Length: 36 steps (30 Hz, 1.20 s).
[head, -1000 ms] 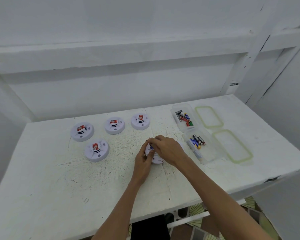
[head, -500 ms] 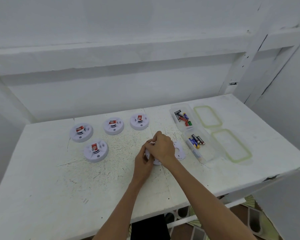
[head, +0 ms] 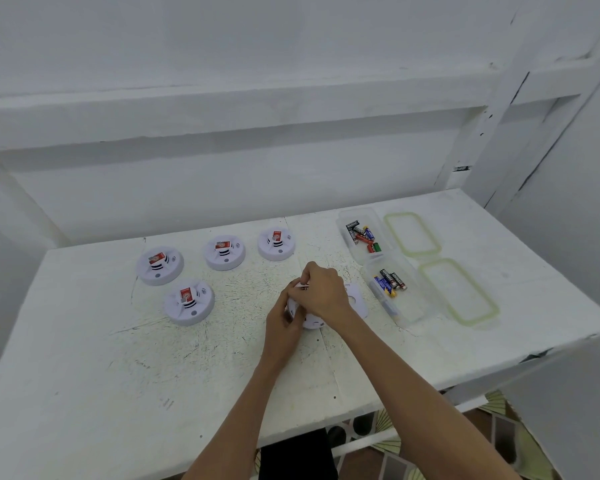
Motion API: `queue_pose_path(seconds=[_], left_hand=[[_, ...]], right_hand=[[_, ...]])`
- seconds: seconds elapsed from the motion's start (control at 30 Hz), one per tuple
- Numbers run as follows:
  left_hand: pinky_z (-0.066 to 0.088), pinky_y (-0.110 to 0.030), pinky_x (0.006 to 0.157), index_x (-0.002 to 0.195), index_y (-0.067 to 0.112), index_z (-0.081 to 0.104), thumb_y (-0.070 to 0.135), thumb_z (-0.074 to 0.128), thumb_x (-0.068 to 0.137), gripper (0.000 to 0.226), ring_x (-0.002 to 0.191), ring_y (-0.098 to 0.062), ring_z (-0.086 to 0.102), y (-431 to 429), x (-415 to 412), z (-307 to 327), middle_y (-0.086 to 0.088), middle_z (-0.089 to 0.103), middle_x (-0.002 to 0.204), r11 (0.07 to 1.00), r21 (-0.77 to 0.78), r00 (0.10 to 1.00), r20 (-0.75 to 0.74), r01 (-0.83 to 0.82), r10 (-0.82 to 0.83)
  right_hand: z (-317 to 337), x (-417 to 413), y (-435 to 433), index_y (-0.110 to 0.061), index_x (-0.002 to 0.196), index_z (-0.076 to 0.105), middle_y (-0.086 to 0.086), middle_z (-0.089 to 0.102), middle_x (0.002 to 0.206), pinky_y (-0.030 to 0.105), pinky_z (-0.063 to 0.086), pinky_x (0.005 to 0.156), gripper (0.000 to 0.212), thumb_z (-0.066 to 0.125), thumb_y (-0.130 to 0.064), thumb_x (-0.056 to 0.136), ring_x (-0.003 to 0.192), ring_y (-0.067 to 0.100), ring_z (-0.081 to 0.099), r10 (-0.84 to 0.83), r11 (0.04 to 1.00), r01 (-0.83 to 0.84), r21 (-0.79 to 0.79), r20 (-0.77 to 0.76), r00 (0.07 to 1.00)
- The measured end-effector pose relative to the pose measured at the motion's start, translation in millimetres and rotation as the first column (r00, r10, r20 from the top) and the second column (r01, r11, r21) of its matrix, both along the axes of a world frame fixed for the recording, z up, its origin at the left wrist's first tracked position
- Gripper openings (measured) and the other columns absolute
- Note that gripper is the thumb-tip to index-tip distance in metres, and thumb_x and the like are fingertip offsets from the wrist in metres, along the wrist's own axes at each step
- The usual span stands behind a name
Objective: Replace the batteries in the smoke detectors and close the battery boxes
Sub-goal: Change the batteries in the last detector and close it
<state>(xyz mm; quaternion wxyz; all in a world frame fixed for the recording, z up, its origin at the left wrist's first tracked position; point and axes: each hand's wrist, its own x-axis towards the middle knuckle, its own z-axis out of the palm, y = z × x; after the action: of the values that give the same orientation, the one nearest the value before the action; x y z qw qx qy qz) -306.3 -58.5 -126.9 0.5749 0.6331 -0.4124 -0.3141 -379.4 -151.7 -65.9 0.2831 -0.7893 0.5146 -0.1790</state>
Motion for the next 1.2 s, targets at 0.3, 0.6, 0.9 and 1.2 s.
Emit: queue_pose_path(seconds=[0.3,0.6,0.9,1.2], left_hand=[[0.054,-0.015,0.087,0.135,0.032,0.057,0.017,0.062,0.102,0.037,0.107,-0.007,0.069,-2.4,1.0,-10.7,0.016,0.071,0.115,0.997,0.062,0.999,0.002,-0.048,0.048],[0.059,-0.046,0.095,0.116,0.042,0.061,0.022,0.060,0.093,0.031,0.106,-0.015,0.071,-0.8,1.6,-7.2,0.001,0.075,0.111,0.996,0.077,0.998,-0.029,-0.052,0.054],[0.053,-0.015,0.094,0.145,0.025,0.055,0.014,0.060,0.102,0.045,0.124,-0.002,0.063,2.0,0.0,1.1,0.008,0.067,0.137,1.000,-0.023,0.996,-0.087,0.002,-0.004],[0.054,-0.029,0.105,0.149,0.019,0.053,0.018,0.061,0.104,0.046,0.128,-0.006,0.062,0.2,2.1,-2.0,0.006,0.063,0.144,1.000,0.001,0.997,-0.076,-0.013,0.013]], right_hand=[[1.5,12.7,-0.3,-0.011,0.081,0.052,0.009,0.063,0.084,0.027,0.037,0.058,0.020,0.064,-0.026,0.076,0.074,0.024,0.058,-0.023,1.000,0.023,0.000,-0.090,0.996],[-4.9,17.8,4.2,-0.015,0.078,0.047,0.007,0.058,0.083,0.033,0.042,0.062,0.014,0.057,-0.024,0.079,0.072,0.024,0.051,-0.016,0.999,0.010,-0.047,-0.129,0.992],[-9.0,-13.8,7.6,-0.019,0.090,0.056,-0.003,0.063,0.077,0.031,0.042,0.062,0.011,0.057,-0.027,0.082,0.068,0.018,0.056,0.195,0.956,-0.190,-0.222,0.000,0.981],[-14.7,-30.4,2.8,-0.011,0.117,0.057,0.004,0.061,0.119,0.027,0.045,0.081,0.019,0.048,-0.019,0.102,0.101,0.018,0.055,0.344,0.921,-0.333,-0.203,0.023,0.939]])
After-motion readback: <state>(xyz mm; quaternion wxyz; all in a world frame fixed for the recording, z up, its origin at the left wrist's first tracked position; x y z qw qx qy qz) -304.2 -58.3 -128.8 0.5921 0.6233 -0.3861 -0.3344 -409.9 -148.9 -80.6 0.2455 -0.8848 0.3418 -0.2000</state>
